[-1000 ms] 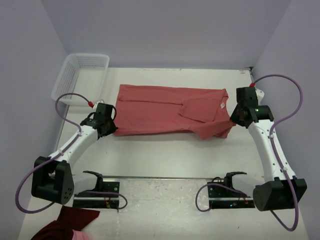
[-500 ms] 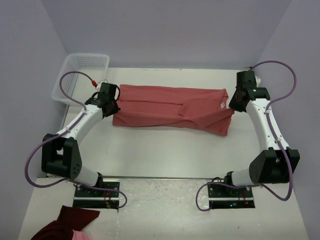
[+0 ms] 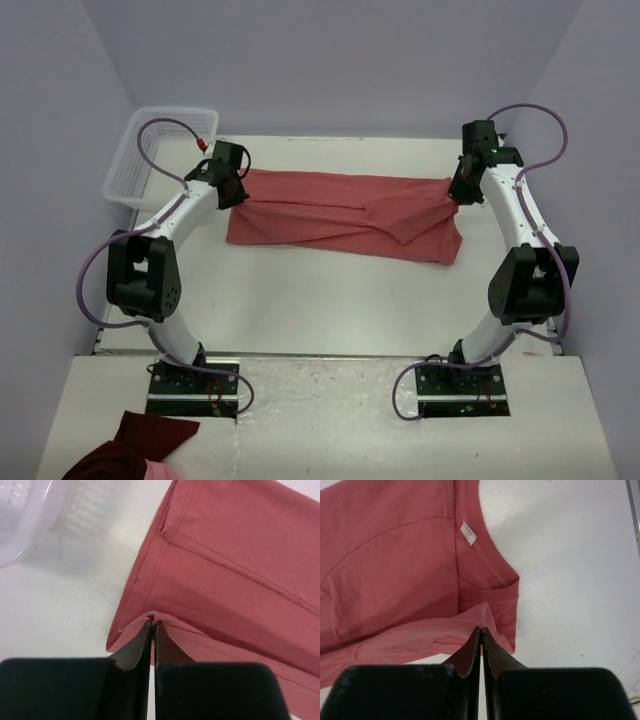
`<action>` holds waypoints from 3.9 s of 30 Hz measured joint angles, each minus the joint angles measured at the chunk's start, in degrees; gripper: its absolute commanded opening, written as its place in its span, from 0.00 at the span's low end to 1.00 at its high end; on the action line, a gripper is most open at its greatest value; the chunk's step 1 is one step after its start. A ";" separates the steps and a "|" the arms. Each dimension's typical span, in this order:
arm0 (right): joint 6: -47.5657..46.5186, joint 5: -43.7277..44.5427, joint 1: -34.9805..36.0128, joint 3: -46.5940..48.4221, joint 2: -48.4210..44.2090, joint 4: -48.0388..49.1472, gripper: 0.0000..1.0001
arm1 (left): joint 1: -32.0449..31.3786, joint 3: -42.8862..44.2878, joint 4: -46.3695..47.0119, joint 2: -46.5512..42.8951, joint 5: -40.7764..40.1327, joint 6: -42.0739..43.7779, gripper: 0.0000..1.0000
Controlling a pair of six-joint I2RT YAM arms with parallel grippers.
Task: Fold and stack the t-shirts
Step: Fold the other side of the tshirt into a rectangle
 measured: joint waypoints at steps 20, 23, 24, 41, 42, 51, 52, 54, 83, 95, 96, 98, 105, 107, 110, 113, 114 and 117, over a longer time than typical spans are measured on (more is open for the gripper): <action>-1.27 -2.75 0.00 8.70 8.44 -0.09 0.00 | 1.77 10.01 -1.55 8.85 -1.27 1.60 0.00; -1.44 -2.99 0.00 10.12 9.57 -0.15 0.00 | 2.21 10.27 -1.62 10.67 -1.25 1.90 0.00; -1.46 -3.02 0.00 10.58 9.99 -0.11 0.00 | 2.29 10.38 -1.62 11.28 -1.25 1.97 0.00; -3.30 -4.37 0.00 23.06 23.10 -2.10 0.00 | 2.73 24.26 -3.08 23.12 0.22 2.80 0.31; -3.52 -4.52 0.00 24.24 23.85 -2.16 0.00 | 2.75 25.05 -3.08 23.65 0.26 3.15 0.46; -6.34 -8.68 -1.64 39.45 33.48 -0.33 0.52 | 3.58 27.06 -2.82 23.91 -3.69 1.95 1.00; -6.21 -9.07 -1.77 39.71 33.62 0.15 0.54 | 3.39 26.32 -2.12 22.80 -3.93 1.81 1.00; -5.97 -9.16 -2.05 38.64 32.59 0.63 0.67 | 2.78 23.19 -0.15 18.80 -3.76 1.86 1.00; -5.97 -18.84 8.92 4.70 20.00 3.13 0.00 | -6.73 4.79 9.68 7.74 16.79 4.13 0.32; -3.67 -17.92 12.24 -2.54 20.00 7.82 0.00 | -9.64 3.02 10.49 12.59 13.31 6.45 0.00; -3.52 -17.90 12.39 -2.54 20.00 7.91 0.00 | -9.64 3.02 10.38 13.64 12.87 6.49 0.00; -3.30 -17.88 12.55 -2.54 20.00 7.89 0.00 | -9.62 3.02 10.10 15.72 12.11 6.49 0.00; -3.08 -17.75 12.59 -1.20 21.44 6.03 0.00 | -9.57 3.45 9.25 17.64 9.73 5.79 0.00; -3.02 -17.70 12.63 -0.52 22.29 5.05 0.00 | -9.57 3.43 9.14 17.62 9.44 5.29 0.00; -2.54 -17.55 12.68 0.09 23.15 4.07 0.02 | -9.57 1.36 10.27 16.39 8.98 4.07 0.00; -2.12 -17.59 12.72 0.07 23.19 3.15 0.02 | -9.55 -3.50 11.04 13.00 8.33 2.89 0.00; -1.95 -17.66 12.76 0.00 23.19 3.10 0.02 | -9.55 -5.05 11.10 11.89 8.02 2.62 0.00; -1.44 -18.18 13.07 -1.92 22.86 3.61 0.03 | -9.55 -10.03 11.15 8.15 7.37 1.66 0.00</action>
